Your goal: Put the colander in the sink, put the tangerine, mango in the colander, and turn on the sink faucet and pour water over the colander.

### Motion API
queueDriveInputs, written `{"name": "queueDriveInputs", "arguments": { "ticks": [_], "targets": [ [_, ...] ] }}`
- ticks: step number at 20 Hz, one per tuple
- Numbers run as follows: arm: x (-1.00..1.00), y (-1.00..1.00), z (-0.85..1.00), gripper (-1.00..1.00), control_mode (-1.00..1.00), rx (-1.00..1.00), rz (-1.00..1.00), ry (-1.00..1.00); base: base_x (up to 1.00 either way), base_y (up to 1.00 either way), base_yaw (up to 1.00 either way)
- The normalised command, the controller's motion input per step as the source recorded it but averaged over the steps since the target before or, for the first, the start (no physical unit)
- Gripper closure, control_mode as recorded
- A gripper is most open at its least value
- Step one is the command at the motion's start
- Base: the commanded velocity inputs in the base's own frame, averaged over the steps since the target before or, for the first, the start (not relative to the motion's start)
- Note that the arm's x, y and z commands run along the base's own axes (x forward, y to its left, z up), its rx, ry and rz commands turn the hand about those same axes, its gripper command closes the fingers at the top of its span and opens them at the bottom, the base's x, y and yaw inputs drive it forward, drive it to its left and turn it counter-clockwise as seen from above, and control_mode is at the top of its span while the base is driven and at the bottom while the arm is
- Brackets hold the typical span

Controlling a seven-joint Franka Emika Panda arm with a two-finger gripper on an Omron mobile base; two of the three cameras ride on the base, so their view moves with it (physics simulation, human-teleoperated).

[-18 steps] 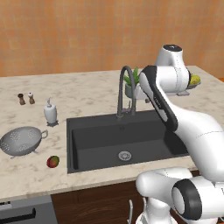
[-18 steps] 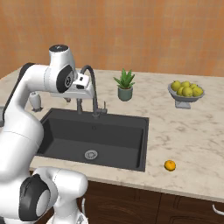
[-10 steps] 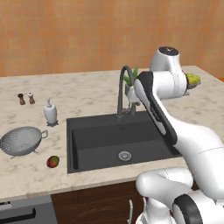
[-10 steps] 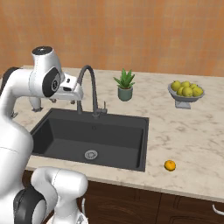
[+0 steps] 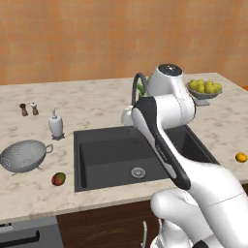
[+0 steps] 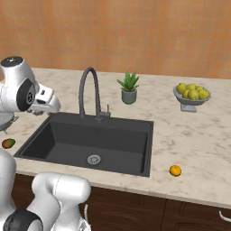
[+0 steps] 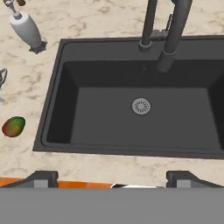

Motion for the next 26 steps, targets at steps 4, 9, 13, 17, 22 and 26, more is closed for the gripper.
{"name": "queueDriveInputs", "arguments": {
  "ticks": [4, 9, 13, 17, 22, 26],
  "targets": [
    [-0.03, 0.96, -0.16, -1.0, -1.0, 0.0, -0.03, 0.08, 0.0, 0.0, 0.0],
    [0.0, 1.0, -0.33, -1.0, -1.0, 0.0, -0.04, 0.0, 0.0, 0.0, 0.0],
    [0.0, 0.9, -0.41, -1.0, -1.0, 0.0, -0.01, 0.0, 0.0, 0.0, 0.0],
    [0.0, 0.55, -0.53, -1.0, -1.0, 0.0, 0.0, 0.02, 0.0, 0.0, 0.0],
    [0.11, 0.58, -0.29, -1.0, -1.0, 0.01, 0.0, 0.0, 0.0, 0.0, 0.0],
    [0.28, 0.64, -0.14, -1.0, -1.0, 0.04, 0.0, 0.0, 0.0, 0.0, 0.0]
  ]
}}
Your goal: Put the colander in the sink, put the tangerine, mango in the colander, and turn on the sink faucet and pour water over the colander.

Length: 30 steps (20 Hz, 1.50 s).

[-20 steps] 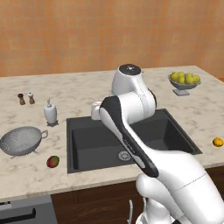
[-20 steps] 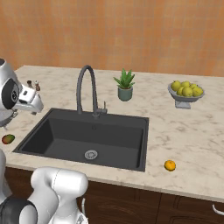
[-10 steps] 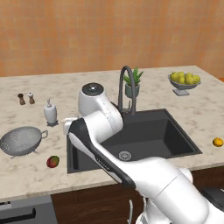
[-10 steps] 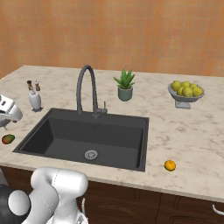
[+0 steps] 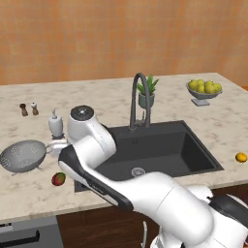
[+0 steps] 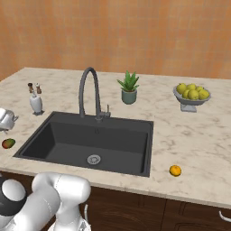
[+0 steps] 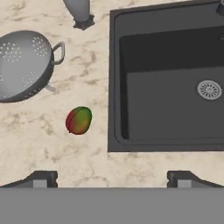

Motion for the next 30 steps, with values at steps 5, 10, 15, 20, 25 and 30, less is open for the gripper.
{"name": "queueDriveInputs", "arguments": {
  "ticks": [5, 10, 15, 20, 25, 30],
  "targets": [
    [0.37, 0.62, -0.07, -1.0, -1.0, 0.04, 0.0, 0.01, 0.0, 0.0, 0.0],
    [0.47, 0.55, -0.09, -1.0, -1.0, 0.0, 0.0, 0.02, 0.0, 0.0, 0.0],
    [0.57, 0.41, -0.23, -1.0, -1.0, 0.0, 0.0, 0.19, 0.0, 0.0, 0.0],
    [0.46, 0.39, -0.2, -1.0, -1.0, 0.0, -0.02, 0.19, 0.0, 0.0, 0.0],
    [0.21, 0.3, -0.21, -1.0, -1.0, -0.02, -0.06, 0.05, 0.0, 0.0, 0.0],
    [0.14, 0.19, -0.26, -1.0, -1.0, -0.01, -0.05, 0.0, 0.0, 0.0, 0.0]
  ]
}}
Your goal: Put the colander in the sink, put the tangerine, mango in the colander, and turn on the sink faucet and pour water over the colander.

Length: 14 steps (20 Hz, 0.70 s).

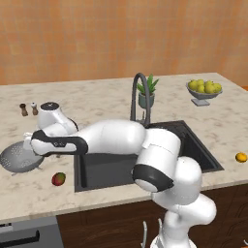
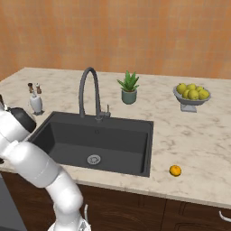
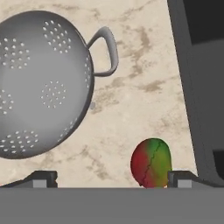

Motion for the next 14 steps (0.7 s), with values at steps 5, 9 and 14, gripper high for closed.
{"name": "queueDriveInputs", "arguments": {
  "ticks": [5, 9, 14],
  "targets": [
    [0.15, 0.05, -0.33, -1.0, -1.0, 0.0, -0.02, 0.0, 0.0, 0.0, 0.0],
    [0.25, 0.1, -0.29, -1.0, -1.0, 0.0, 0.0, 0.0, 0.0, 0.0, 0.0],
    [0.27, 0.11, -0.29, -1.0, -1.0, 0.0, 0.0, 0.0, 0.0, 0.0, 0.0]
  ]
}}
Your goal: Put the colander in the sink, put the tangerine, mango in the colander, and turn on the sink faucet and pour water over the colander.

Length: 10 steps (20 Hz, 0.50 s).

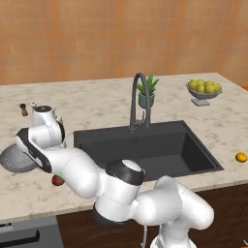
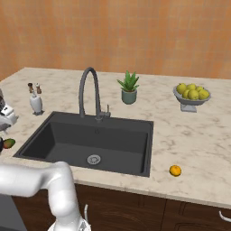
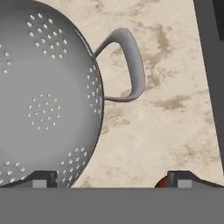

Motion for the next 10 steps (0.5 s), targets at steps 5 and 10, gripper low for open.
{"name": "queueDriveInputs", "arguments": {
  "ticks": [5, 10],
  "targets": [
    [0.27, 0.26, -0.24, -1.0, -1.0, 0.0, -0.01, 0.0, 0.0, 0.0, 0.0],
    [0.3, 0.31, -0.28, -1.0, -1.0, -0.01, -0.01, 0.0, 0.0, 0.0, 0.0]
  ]
}}
